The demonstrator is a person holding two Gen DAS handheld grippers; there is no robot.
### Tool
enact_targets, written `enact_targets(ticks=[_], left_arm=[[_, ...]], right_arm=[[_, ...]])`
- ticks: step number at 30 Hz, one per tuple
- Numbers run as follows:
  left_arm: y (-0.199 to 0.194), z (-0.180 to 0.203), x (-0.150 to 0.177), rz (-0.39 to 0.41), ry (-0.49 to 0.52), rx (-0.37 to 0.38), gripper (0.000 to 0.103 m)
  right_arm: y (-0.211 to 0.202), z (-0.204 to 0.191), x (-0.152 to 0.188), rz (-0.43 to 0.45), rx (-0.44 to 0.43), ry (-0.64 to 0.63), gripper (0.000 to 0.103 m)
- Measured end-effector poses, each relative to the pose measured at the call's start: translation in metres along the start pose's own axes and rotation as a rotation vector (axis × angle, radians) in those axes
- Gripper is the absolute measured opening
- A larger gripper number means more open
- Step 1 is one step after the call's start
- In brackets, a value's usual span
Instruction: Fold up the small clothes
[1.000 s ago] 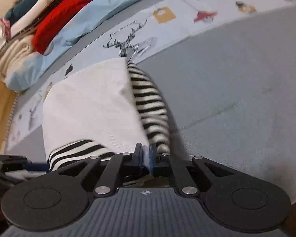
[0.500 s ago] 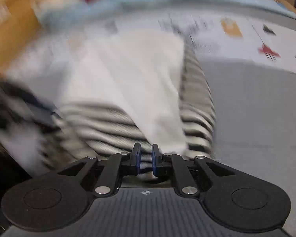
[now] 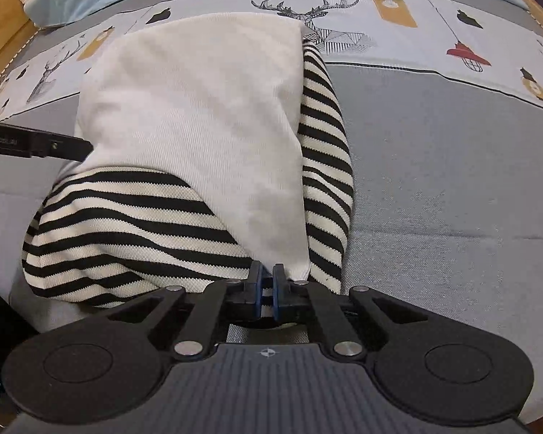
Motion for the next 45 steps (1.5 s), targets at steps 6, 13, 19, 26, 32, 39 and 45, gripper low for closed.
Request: enact_targets(ticks=[6, 13, 19, 26, 32, 39, 45], left_arm=[[-0.010, -0.039, -0.030, 0.052, -0.304, 0.069, 0.079], [0.036, -0.060, -0.025, -0.145, -0.575, 0.146, 0.090], [0.061, -0.059, -0.028, -0.179, -0.600, 0.193, 0.091], [0.069, -0.056, -0.037, -0.132, -0.509, 0.204, 0.053], [0.018, -0.072, -0.063, 0.073, -0.413, 0.172, 0.042], [-0.012, -0.138, -0.064, 0.164, -0.570, 0.073, 0.062], [-0.050, -0.111, -0.053, 0.222, -0.316, 0.073, 0.061]], right_arm=[[-0.032, 0.000, -0.032, 0.212, -0.114, 0.085, 0.020], [-0.023, 0.027, -0.039, 0.231, -0.061, 0.223, 0.055], [0.008, 0.033, -0.034, 0.127, -0.042, 0.280, 0.058], [0.020, 0.026, -0.035, 0.113, -0.116, 0.371, 0.031], [0.022, -0.001, -0.051, 0.156, -0.142, 0.311, 0.014], [0.028, -0.048, -0.073, 0.231, -0.278, 0.268, 0.014], [0.035, -0.043, -0.072, 0.198, -0.222, 0.291, 0.014]])
Point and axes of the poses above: each gripper's, at about its wrist camera, not at the fingertips, and y roughly the way its jaws point, z to its right, x to its underside, the point moved 9 cm from there along y, roughly the way its jaws point, and after that the axes turned 14 degrees about -x, right-handed, at the moved point
